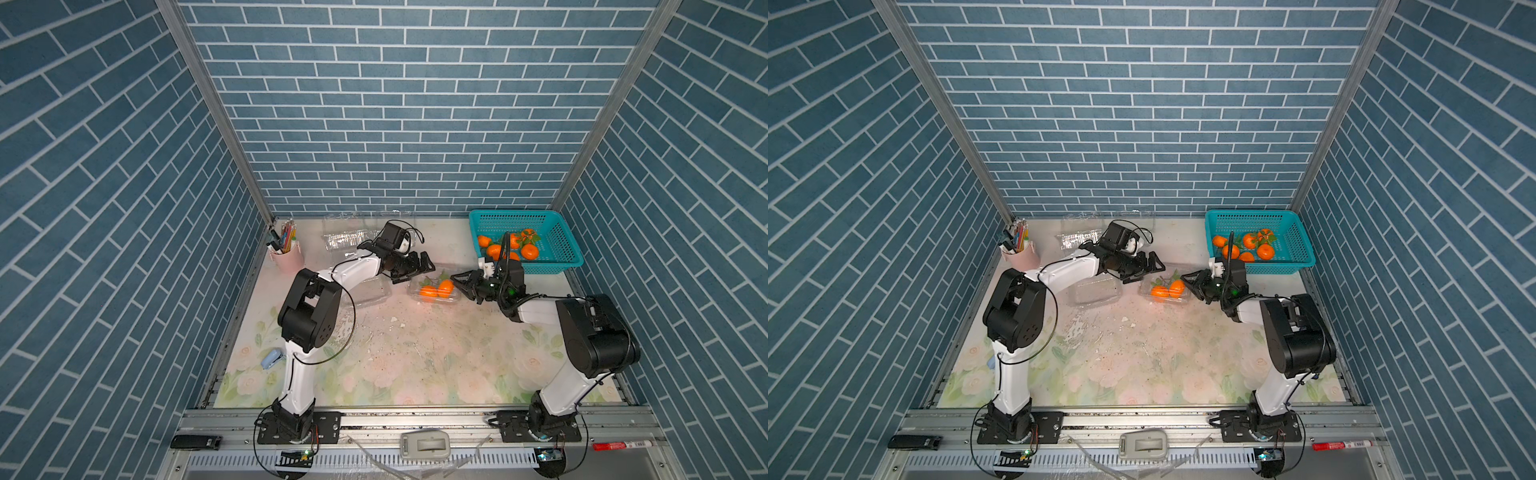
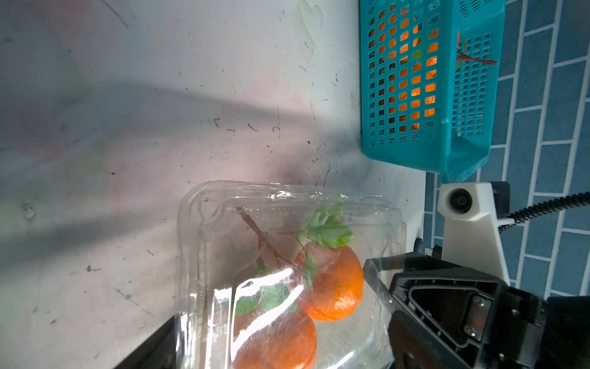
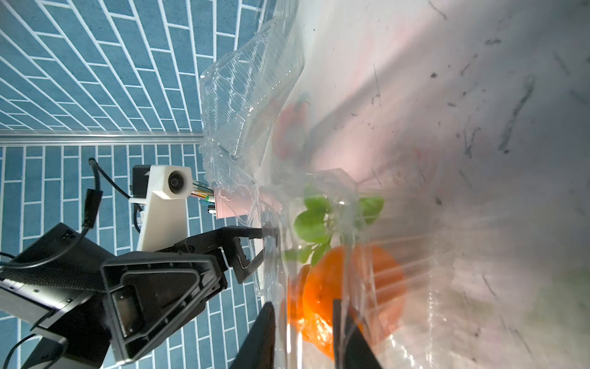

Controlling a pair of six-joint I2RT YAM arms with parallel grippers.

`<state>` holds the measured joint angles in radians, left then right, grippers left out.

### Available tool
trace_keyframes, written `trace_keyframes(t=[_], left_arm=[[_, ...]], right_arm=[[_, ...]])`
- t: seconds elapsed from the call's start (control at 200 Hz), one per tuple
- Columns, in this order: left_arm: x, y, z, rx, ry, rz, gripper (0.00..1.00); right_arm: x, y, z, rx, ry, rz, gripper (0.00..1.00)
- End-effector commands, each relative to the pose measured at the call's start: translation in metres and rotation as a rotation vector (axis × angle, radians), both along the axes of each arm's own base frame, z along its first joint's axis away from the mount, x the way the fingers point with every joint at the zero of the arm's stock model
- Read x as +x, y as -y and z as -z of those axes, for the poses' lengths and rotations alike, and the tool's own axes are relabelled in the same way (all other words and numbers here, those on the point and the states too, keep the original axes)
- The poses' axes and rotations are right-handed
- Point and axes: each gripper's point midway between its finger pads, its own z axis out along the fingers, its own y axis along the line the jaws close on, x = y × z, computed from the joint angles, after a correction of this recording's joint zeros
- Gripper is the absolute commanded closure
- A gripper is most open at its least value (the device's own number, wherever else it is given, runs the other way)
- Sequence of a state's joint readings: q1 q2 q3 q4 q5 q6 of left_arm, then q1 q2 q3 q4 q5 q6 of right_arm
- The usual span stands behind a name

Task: Take oranges out of containers
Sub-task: Open the packing box at the center of the board.

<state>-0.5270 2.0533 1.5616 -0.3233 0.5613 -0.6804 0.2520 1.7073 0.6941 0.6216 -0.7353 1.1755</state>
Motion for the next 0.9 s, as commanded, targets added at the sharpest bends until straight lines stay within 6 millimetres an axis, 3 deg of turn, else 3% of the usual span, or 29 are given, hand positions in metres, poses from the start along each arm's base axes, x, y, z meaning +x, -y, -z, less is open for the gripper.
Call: trace_keyframes(t=[0.0, 0.2, 0.415, 0.73, 0.895], left_arm=[[-0.014, 0.024, -0.021, -0.090, 0.024, 0.090, 0.01], [-0.015, 0.021, -0.020, -0.097, -0.013, 0.055, 0.01], [-0.013, 0.006, -0.021, -0.082, -0.039, -0.023, 0.01], [-0.029, -0.020, -0.028, -0.025, -0.047, -0.061, 0.01], [-0.026, -0.017, -0.024, -0.099, -0.104, -0.087, 0.01]], right_arm=[[-0.002, -0.002, -0.004, 0.034, -0.032, 0.022, 0.73], [-0.004, 0.019, -0.004, 0.033, -0.049, 0.117, 0.85], [-0.003, 0.032, -0.002, 0.040, -0.056, 0.134, 0.86], [0.001, 0.032, 0.001, 0.018, -0.045, 0.109, 0.86], [0.009, 0.030, -0.004, 0.023, -0.039, 0.106, 0.86]])
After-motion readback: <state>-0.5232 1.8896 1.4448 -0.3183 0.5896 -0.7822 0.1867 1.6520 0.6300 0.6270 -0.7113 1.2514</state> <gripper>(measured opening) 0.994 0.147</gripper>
